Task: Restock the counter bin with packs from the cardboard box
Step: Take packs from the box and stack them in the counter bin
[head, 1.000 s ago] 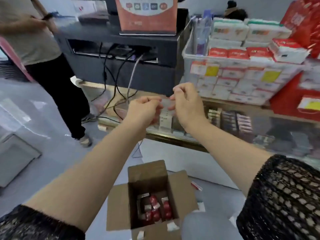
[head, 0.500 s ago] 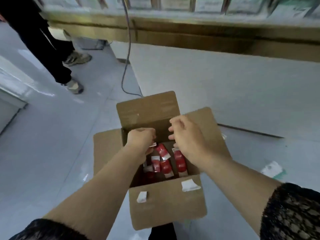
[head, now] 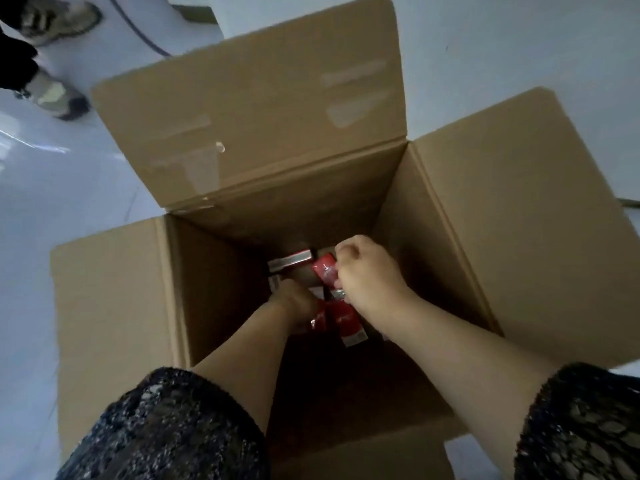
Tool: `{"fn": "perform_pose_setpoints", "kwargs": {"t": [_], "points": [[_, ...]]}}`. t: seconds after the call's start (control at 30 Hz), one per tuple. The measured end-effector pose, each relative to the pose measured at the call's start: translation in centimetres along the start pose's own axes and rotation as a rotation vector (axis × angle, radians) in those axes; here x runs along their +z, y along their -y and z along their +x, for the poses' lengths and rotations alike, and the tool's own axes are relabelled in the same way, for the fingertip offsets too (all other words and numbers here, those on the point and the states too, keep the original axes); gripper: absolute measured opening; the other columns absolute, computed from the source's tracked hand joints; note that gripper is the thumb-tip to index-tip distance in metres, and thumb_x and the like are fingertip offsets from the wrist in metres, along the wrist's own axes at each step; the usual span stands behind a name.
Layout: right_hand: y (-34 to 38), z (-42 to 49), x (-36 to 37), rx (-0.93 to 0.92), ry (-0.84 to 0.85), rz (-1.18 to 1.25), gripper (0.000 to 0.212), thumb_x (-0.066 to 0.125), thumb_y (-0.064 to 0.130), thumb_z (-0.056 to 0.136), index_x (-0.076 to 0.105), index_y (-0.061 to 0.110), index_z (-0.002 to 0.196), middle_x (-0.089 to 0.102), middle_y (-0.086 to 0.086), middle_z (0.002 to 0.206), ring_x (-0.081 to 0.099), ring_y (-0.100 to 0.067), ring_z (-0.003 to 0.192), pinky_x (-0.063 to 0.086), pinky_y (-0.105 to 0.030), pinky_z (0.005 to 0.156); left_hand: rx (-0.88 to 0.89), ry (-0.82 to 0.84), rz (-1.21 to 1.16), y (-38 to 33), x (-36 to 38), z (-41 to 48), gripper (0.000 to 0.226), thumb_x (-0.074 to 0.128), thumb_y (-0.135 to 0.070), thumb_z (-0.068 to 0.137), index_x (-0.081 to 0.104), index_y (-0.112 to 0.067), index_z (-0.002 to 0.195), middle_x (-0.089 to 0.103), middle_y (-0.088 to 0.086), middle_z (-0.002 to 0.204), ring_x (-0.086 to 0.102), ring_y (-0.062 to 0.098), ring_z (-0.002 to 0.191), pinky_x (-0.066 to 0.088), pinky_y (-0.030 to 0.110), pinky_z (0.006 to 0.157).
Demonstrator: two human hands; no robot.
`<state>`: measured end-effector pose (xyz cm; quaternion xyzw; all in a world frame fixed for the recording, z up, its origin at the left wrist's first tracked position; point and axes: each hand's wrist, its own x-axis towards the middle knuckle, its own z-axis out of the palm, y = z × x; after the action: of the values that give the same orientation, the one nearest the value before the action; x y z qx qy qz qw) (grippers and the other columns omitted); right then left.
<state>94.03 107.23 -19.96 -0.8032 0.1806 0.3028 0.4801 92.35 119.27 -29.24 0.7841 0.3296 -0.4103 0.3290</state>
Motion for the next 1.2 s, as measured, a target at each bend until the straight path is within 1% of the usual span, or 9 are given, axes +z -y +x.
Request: {"fn": "perform_pose_setpoints", "kwargs": {"t": [0.17,0.27,0.4,0.57,0.67,0.73,0.8,0.97,1.2], "points": [[-1.8,2.9,1.2,0.039,0.032,-0.020,0.023,0.038,0.025,0.099,0.056,0.013,0.105,0.063,-0.013,0.104,0.060,-0.034,0.103,0.050,-0.043,0.090,-0.002,0.239,0.315,1.3,1.9,3.2,0.057,0.062,-0.040,0.085,0.049,-0.019,0.137,0.048,0.008,0.141,0.049,0.027,0.124,0.040,0.029,0.101],[-2.8,3.9,1.8,0.060,0.043,-0.013,0.026,0.037,0.025,0.098,0.057,0.013,0.109,0.063,-0.015,0.109,0.061,-0.035,0.102,0.050,-0.048,0.091,0.043,0.226,0.571,2.9,2.5,4.5,0.072,0.047,-0.051,0.093,0.019,-0.022,0.152,0.014,0.007,0.159,0.019,0.029,0.144,0.017,0.040,0.118],[-3.6,4.6,2.2,0.089,0.025,0.009,0.027,0.037,0.030,0.097,0.057,0.016,0.106,0.063,-0.017,0.106,0.061,-0.035,0.100,0.050,-0.053,0.089,0.031,0.219,0.918,4.1,2.7,5.2,0.073,0.033,-0.056,0.095,0.000,-0.027,0.153,-0.015,0.006,0.160,-0.016,0.029,0.146,-0.006,0.058,0.115],[-3.6,4.7,2.3,0.071,0.033,-0.017,0.025,0.038,0.029,0.096,0.058,0.015,0.101,0.064,-0.017,0.104,0.062,-0.037,0.099,0.051,-0.053,0.088,0.110,0.276,1.121,3.3,2.3,4.1,0.074,0.039,-0.053,0.095,-0.002,-0.031,0.152,-0.009,0.002,0.161,-0.020,0.031,0.144,-0.011,0.064,0.111],[-3.0,4.2,2.1,0.083,0.045,-0.018,0.025,0.039,0.028,0.097,0.058,0.014,0.104,0.064,-0.016,0.105,0.062,-0.035,0.100,0.051,-0.050,0.089,0.115,0.289,1.046,1.7,1.3,3.2,0.058,0.039,-0.031,0.100,0.018,-0.013,0.151,0.015,0.009,0.159,0.011,0.028,0.147,0.020,0.040,0.116],[-2.4,3.6,1.7,0.089,0.049,-0.015,0.024,0.039,0.027,0.099,0.057,0.014,0.107,0.064,-0.014,0.105,0.061,-0.032,0.100,0.051,-0.045,0.089,0.214,0.322,0.883,-0.2,0.5,1.3,0.044,0.039,-0.011,0.101,0.032,0.002,0.143,0.035,0.014,0.150,0.035,0.027,0.138,0.048,0.010,0.072],[-1.4,2.7,1.3,0.069,0.051,-0.026,0.024,0.039,0.027,0.100,0.057,0.014,0.107,0.064,-0.012,0.101,0.061,-0.030,0.097,0.051,-0.042,0.085,0.219,0.192,0.621,-1.4,-0.4,-0.2,0.040,0.041,-0.009,0.101,0.040,0.001,0.139,0.044,0.017,0.145,0.045,0.027,0.132,0.044,0.011,0.049],[2.0,-0.7,-1.0,-0.005,0.036,-0.098,0.028,0.039,0.028,0.100,0.060,0.012,0.110,0.064,-0.012,0.108,0.058,-0.030,0.102,0.046,-0.038,0.086,0.260,-0.081,0.614,-3.3,-5.9,-5.0,0.025,0.057,-0.025,0.091,0.066,-0.010,0.110,0.065,0.009,0.116,0.061,0.026,0.110,0.046,0.027,0.085],[8.7,-8.1,-5.4,-0.135,0.042,-0.190,0.028,0.033,0.027,0.101,0.058,0.022,0.112,0.060,-0.001,0.116,0.052,-0.020,0.104,0.037,-0.028,0.082,0.400,-0.323,0.070,-3.9,-11.3,-14.1,0.032,0.067,-0.013,0.077,0.041,-0.017,0.096,0.058,0.003,0.090,0.060,0.028,0.093,0.046,0.032,0.075]]}}
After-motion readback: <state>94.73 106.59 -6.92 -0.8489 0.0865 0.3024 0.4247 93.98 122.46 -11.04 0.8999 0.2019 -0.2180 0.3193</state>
